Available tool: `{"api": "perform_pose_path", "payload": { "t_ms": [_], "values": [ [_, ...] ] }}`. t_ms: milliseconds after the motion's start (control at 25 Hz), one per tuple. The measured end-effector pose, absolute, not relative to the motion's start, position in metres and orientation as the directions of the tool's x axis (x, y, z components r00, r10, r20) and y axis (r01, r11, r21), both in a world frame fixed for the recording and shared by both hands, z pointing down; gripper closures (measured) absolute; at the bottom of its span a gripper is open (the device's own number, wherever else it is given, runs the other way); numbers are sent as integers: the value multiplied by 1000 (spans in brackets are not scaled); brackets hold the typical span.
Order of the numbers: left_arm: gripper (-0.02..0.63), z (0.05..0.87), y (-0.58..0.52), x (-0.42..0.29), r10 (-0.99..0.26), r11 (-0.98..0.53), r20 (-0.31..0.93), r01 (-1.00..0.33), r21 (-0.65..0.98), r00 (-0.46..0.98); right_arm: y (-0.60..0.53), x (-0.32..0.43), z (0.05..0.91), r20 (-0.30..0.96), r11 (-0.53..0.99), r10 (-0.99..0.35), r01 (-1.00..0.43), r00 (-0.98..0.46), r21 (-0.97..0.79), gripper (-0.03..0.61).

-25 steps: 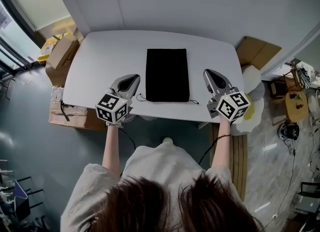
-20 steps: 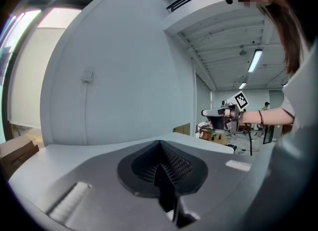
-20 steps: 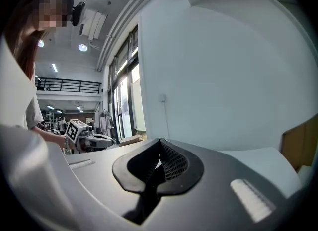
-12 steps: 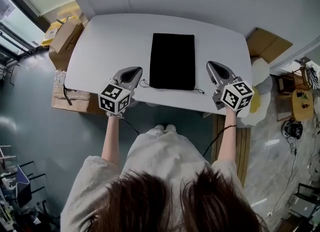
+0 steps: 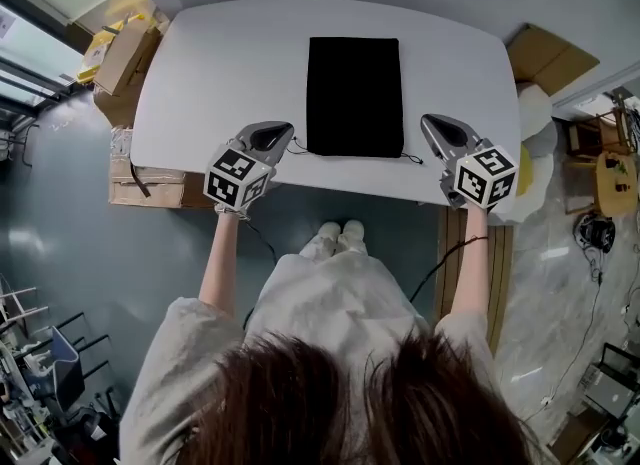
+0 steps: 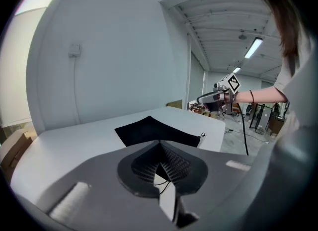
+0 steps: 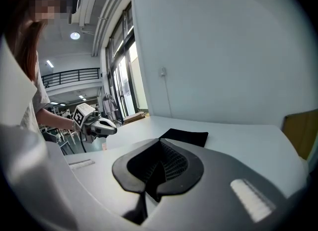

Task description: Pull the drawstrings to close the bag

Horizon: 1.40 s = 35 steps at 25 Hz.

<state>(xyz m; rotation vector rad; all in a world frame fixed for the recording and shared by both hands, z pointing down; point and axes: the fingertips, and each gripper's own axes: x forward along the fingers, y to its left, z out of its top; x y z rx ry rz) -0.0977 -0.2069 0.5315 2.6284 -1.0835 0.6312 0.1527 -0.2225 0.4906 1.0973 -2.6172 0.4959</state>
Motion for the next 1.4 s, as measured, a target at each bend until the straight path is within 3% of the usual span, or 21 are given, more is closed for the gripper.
{"api": "perform_pose_path", "payload": {
  "t_ms": [400,920,1400],
  "values": [
    [618,575,-204,-95,-510,-761,580,-648,41,636,-217,165,544,522,643,-547,-728,-655,-239,563],
    [618,605,-197,-96,-436,-797,648,-602,45,625,-209,164,586,625,670,-465,-711,-627,-213,563],
    [557,627,-191,-94,-351,-850,703,-525,37,618,-193,162,622,759,743,-313,-645,-570,-179,457]
  ]
}}
